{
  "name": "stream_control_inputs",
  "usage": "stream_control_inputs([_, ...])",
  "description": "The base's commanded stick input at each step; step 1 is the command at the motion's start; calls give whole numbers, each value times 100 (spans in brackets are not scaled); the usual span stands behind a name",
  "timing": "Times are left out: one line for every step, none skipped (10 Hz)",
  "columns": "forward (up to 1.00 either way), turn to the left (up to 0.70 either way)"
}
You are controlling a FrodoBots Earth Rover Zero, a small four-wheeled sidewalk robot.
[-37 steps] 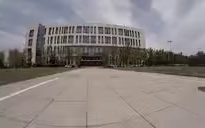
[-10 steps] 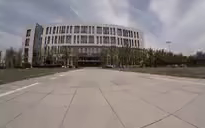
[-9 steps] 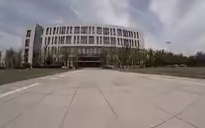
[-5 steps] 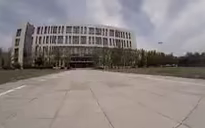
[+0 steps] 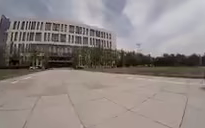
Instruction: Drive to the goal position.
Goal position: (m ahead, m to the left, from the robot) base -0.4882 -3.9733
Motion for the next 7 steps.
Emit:
stream_control_inputs([70,-35])
stream_control_inputs([70,-35])
stream_control_inputs([70,-35])
stream_control_inputs([70,-35])
stream_control_inputs([59,-41])
stream_control_inputs([9,-66])
stream_control_inputs([0,-70])
